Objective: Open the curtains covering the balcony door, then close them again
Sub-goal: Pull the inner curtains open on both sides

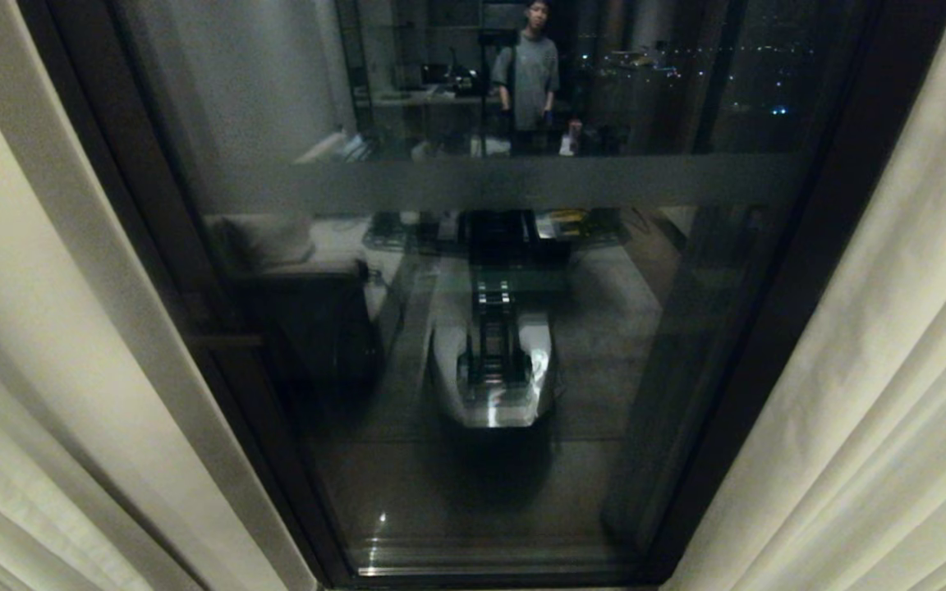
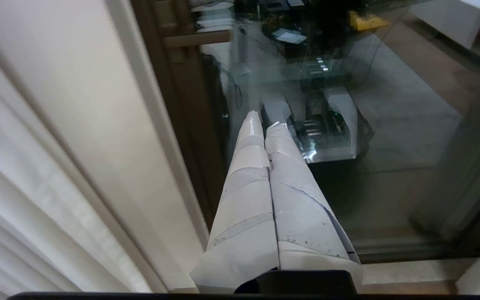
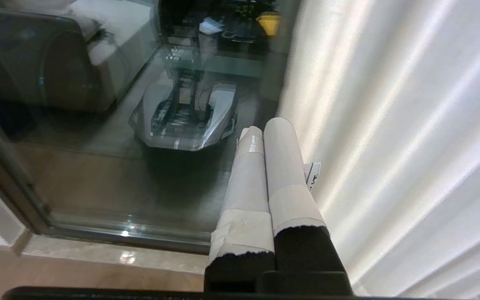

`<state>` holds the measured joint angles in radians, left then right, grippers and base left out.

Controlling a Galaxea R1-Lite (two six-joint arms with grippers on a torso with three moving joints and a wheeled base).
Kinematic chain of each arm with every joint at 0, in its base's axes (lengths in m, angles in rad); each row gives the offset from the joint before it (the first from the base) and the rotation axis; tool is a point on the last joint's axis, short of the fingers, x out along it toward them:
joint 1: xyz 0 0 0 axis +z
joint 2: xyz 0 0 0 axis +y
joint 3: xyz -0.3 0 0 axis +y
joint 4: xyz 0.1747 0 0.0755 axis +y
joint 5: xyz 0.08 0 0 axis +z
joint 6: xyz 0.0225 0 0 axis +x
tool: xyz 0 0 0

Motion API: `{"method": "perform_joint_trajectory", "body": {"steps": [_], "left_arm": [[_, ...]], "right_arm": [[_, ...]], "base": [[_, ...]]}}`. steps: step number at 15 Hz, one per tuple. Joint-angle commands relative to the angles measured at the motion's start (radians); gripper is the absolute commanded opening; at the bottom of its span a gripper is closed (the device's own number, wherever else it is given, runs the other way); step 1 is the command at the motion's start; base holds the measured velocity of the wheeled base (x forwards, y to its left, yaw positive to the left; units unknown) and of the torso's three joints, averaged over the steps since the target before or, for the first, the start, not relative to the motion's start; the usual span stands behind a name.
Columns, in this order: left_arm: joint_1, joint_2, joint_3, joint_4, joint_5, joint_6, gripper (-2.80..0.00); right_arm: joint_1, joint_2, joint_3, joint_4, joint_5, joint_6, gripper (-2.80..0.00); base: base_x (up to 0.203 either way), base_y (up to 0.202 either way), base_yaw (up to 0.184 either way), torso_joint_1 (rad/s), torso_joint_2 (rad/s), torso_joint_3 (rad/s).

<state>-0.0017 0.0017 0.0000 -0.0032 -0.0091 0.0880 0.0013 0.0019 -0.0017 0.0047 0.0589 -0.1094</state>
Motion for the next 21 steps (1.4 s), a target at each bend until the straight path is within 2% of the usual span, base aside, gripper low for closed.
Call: {"method": "perform_joint_trajectory", "body": {"steps": [1,4,21], "left_arm": [[0.0,-0.002,0.0,0.0,0.0,0.001,-2.8],[0.0,-0.002,0.0,0.0,0.001,-0.002,-2.8],[0.0,-0.002,0.0,0.0,0.003,-0.002,-2.8]], "right_arm": [[0.0,0.0,0.0,0.0,0.001,-0.001,-2.8],[0.0,0.0,0.0,0.0,0.001,-0.001,-2.8],[0.0,0.0,0.0,0.0,0.001,-0.006,-2.8]], "base": [[0.0,-0.191,0.002,0.005,0.0,0.003],[0.0,-0.133,0.003,0.006,0.0,0.003],[0.0,0.0,0.0,0.0,0.0,0.0]]}}
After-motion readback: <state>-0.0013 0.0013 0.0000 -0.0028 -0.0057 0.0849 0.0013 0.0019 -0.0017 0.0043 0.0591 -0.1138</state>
